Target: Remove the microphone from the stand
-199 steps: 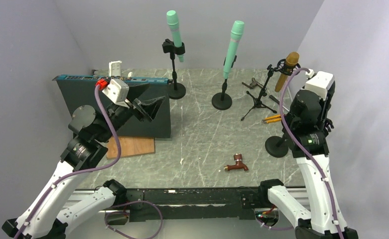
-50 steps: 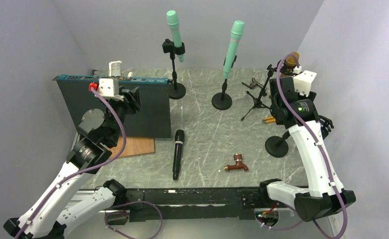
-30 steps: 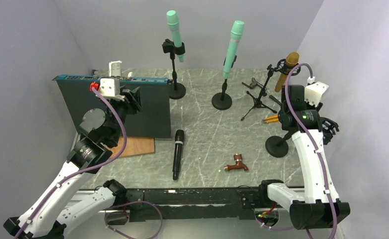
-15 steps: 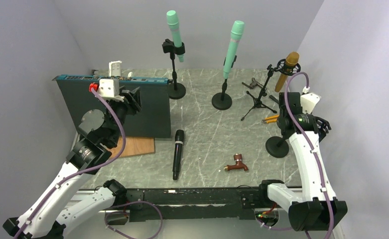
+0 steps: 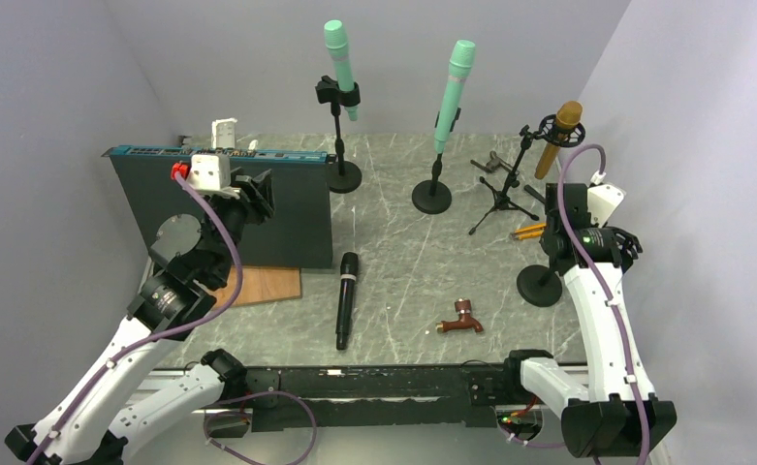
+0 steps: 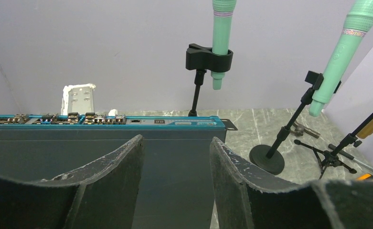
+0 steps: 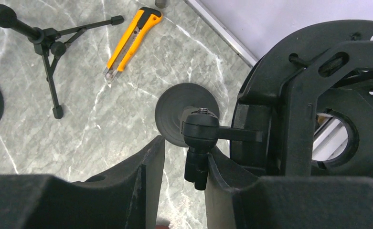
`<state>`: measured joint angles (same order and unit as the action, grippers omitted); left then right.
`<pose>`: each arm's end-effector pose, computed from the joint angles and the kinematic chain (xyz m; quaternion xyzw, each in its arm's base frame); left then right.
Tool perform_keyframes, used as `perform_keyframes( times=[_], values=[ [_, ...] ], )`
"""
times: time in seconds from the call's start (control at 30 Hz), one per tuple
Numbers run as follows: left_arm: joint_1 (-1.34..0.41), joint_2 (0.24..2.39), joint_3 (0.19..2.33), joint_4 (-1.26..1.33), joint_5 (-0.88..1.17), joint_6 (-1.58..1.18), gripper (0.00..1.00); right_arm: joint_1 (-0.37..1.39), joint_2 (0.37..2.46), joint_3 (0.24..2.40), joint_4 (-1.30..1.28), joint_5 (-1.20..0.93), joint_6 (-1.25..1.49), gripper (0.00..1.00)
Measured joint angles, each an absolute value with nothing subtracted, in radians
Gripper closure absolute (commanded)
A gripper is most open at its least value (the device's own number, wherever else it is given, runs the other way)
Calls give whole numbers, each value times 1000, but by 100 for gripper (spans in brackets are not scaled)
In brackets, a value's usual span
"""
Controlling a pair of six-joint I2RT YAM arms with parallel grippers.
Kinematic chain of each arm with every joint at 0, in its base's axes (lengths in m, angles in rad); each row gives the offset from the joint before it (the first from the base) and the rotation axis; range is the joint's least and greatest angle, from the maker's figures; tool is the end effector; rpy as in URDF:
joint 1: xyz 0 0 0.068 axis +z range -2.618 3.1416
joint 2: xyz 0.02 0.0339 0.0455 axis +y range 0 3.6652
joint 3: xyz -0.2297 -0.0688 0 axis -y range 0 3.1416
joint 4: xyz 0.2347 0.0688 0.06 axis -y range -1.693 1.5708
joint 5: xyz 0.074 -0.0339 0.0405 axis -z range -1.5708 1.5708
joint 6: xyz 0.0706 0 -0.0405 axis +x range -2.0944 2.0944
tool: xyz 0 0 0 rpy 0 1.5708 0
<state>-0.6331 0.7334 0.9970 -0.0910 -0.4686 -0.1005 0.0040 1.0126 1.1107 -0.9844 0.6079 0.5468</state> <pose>0.1763 -0.0898 0.4099 -0.0067 0.6506 -0.1275 0.7486 0.2096 -0.0395 0.2888 0.3377 0.8390 -0.1842 0.3848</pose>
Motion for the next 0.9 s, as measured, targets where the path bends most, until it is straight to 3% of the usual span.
perform_keyframes(
  times=[0.73,0.83,0.9],
  values=[
    [-643,709,997,-91,-469,-101,44,-66,994,882,-885,405,666,60],
    [-643,709,997,-91,-469,-101,44,-71,982,881,-887,393,666,52],
    [-644,709,997,-91,-469,-101,44,-72,975,884,-892,382,663,35]
  ],
)
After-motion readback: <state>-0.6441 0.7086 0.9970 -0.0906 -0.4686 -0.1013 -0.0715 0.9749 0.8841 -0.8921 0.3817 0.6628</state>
